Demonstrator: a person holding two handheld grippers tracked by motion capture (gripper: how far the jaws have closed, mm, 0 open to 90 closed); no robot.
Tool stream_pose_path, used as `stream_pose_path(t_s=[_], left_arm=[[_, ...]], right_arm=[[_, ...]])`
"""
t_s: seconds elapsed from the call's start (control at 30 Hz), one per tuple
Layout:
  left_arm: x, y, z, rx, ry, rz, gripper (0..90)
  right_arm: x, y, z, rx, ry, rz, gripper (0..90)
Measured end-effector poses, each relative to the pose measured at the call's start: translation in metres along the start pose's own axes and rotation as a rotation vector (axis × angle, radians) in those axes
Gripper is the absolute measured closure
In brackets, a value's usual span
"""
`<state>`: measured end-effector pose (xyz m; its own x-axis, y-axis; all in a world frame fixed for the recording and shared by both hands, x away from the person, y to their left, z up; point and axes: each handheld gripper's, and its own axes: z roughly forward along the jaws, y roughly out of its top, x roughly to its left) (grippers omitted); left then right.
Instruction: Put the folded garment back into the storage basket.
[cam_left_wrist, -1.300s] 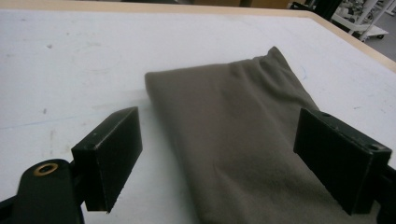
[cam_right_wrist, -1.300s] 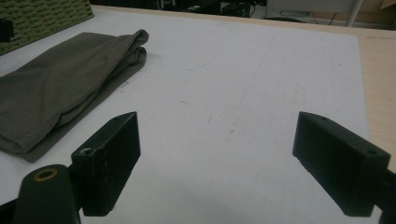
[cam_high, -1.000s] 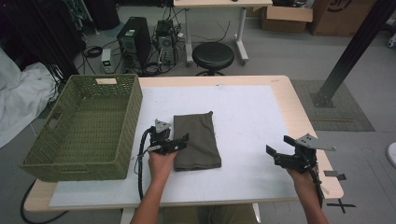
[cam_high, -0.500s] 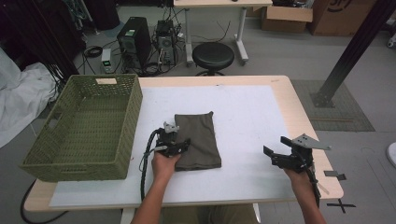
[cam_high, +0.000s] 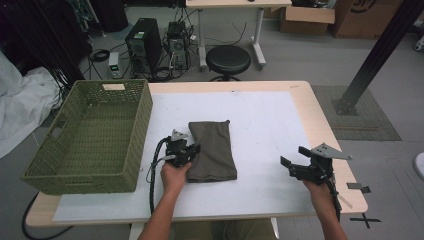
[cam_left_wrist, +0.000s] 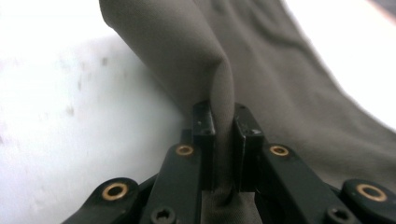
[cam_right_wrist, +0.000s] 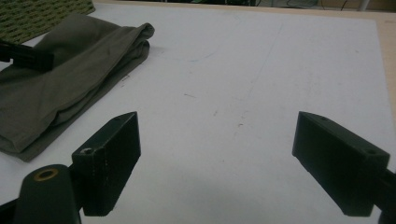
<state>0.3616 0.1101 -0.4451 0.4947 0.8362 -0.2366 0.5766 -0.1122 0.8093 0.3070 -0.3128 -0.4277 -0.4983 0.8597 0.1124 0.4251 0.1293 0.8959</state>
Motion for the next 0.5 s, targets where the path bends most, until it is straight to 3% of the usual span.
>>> stream_pose_path(t_s=[0.13, 0.37, 0.5], left_arm=[[0.001, 0.007, -0.012, -0.109, -0.101, 0.042, 82.5], [-0.009, 0.031, -0.033, -0.218, -0.193, 0.132, 82.7], [-0.015, 0.048, -0.045, -0.256, -0.241, 0.177, 82.7]], right_arm=[[-0.003, 0.0, -0.004, -0.006, -0.006, 0.015, 15.2], [-0.007, -0.003, -0.008, -0.005, -0.002, 0.026, 15.2], [-0.008, -0.004, -0.008, -0.002, -0.002, 0.028, 15.2]])
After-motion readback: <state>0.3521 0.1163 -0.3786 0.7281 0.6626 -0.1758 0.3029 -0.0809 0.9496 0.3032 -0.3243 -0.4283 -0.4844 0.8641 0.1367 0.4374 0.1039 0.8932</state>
